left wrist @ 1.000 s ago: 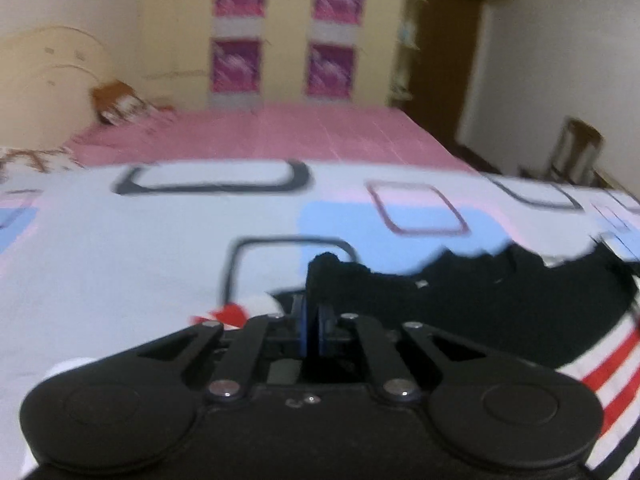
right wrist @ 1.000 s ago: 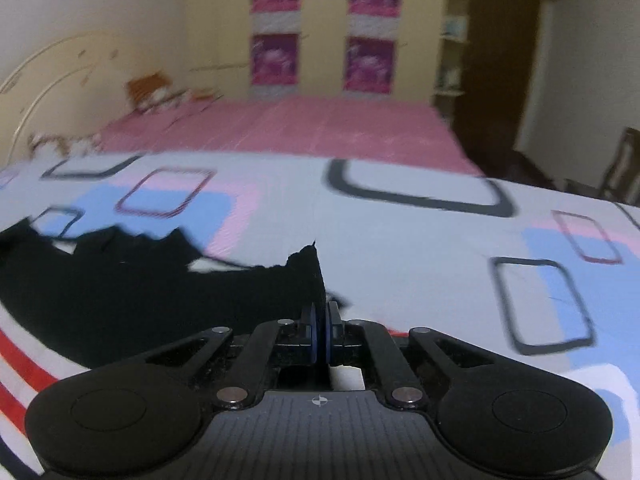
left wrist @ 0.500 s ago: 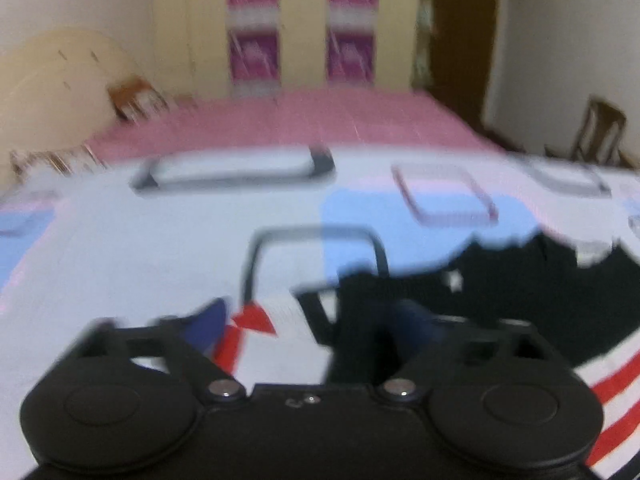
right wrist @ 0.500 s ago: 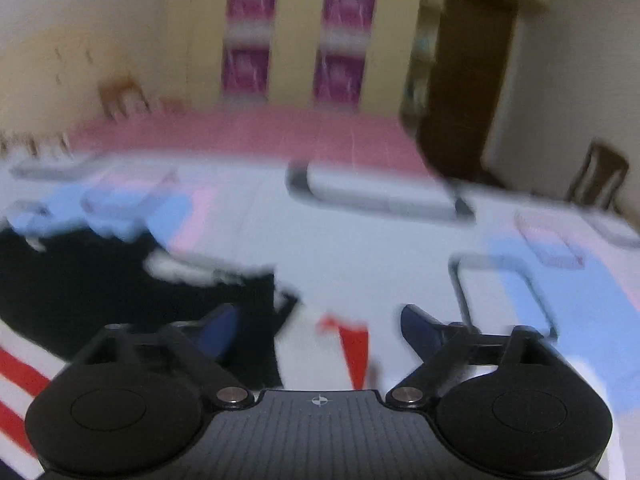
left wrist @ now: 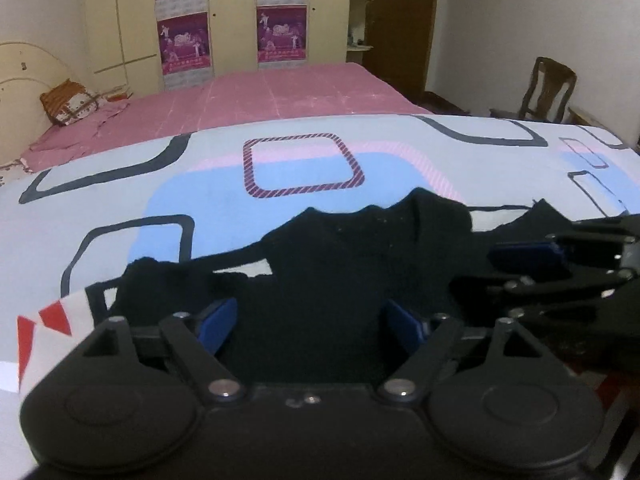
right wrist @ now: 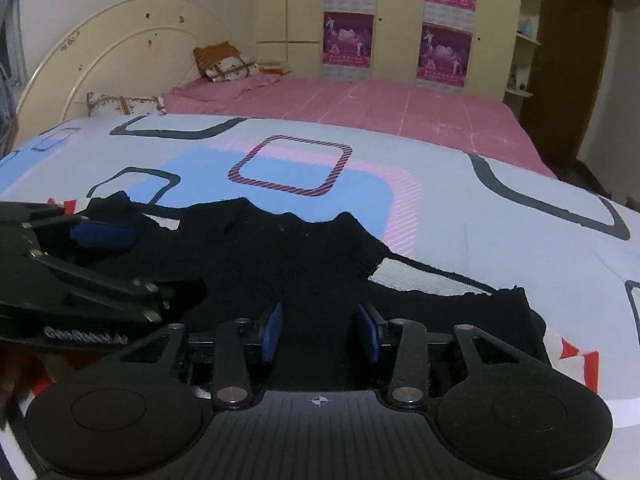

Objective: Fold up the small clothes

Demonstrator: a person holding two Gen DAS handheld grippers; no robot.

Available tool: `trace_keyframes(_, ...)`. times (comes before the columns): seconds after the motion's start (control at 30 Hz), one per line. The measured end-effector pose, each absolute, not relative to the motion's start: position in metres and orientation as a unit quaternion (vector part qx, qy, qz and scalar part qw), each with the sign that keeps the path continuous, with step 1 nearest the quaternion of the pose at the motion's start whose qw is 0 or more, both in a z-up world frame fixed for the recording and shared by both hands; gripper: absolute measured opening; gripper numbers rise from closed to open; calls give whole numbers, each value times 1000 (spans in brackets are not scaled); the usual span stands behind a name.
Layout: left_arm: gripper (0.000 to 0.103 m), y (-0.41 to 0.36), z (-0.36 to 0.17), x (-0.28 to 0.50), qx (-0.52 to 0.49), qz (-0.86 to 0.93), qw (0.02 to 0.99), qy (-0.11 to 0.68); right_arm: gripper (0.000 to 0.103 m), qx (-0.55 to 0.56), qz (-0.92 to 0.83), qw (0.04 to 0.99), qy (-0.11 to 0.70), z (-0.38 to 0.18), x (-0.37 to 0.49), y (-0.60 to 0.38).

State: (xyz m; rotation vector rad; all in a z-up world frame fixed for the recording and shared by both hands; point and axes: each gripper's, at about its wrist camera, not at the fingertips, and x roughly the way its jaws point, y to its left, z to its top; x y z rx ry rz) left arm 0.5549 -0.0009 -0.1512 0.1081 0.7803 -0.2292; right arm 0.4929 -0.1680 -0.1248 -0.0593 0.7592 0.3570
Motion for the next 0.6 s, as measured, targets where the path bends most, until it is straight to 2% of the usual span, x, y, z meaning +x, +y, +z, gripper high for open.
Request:
trace_keyframes(0.4, 88, 42, -145, 553, 55, -75, 916, 391, 42, -34, 70, 922, 378, -127, 488, -267)
trace_keyframes(0.5, 88, 56, -144, 545, 68, -69, 919, 383, 51, -17, 77, 921, 383, -126, 486, -280)
trace_keyframes(0.6, 88, 65, -143, 543, 65, -65, 919, 384, 51, -27, 75, 920, 384, -124, 486, -278)
